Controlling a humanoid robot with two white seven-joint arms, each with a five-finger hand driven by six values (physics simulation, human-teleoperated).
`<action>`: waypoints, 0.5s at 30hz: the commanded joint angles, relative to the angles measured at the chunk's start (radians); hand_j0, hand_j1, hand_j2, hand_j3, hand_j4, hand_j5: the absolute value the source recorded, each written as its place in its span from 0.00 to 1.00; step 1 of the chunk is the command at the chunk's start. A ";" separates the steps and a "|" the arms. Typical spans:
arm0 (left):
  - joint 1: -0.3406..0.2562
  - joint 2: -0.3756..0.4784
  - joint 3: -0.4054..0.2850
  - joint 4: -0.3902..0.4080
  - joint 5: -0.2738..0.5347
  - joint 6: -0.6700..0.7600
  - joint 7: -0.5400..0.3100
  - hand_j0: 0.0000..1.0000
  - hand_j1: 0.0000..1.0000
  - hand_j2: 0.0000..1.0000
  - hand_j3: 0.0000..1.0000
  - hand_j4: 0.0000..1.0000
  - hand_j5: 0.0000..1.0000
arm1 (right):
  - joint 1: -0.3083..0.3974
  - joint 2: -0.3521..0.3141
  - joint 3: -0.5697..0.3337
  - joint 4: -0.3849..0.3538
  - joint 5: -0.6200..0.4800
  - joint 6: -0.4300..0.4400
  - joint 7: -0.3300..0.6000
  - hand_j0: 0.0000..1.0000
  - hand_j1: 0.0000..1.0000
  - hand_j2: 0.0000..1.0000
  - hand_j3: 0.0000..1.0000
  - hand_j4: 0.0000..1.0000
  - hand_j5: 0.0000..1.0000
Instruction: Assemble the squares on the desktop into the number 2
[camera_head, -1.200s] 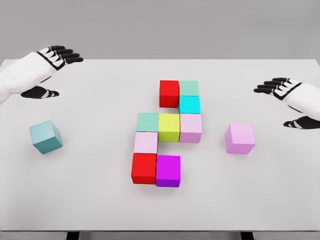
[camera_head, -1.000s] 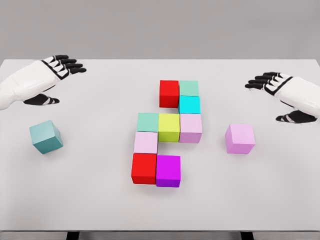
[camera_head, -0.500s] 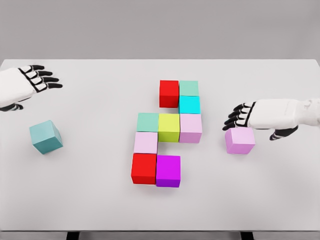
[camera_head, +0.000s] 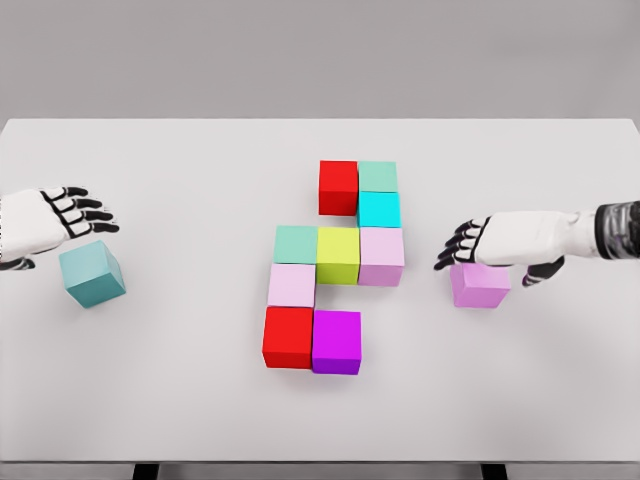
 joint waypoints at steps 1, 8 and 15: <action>0.002 0.007 -0.004 0.000 0.008 0.001 0.000 1.00 1.00 1.00 1.00 1.00 1.00 | 0.000 0.022 -0.001 0.024 0.030 0.002 0.000 1.00 1.00 1.00 1.00 1.00 1.00; 0.035 -0.013 -0.004 -0.001 0.009 0.001 0.000 1.00 1.00 1.00 1.00 1.00 1.00 | 0.002 0.048 0.001 0.041 0.069 0.002 0.000 1.00 1.00 1.00 1.00 1.00 1.00; 0.044 -0.055 -0.004 0.002 -0.002 0.001 -0.016 1.00 1.00 1.00 1.00 1.00 1.00 | 0.002 0.025 0.018 -0.009 0.073 0.002 0.000 1.00 1.00 1.00 1.00 1.00 1.00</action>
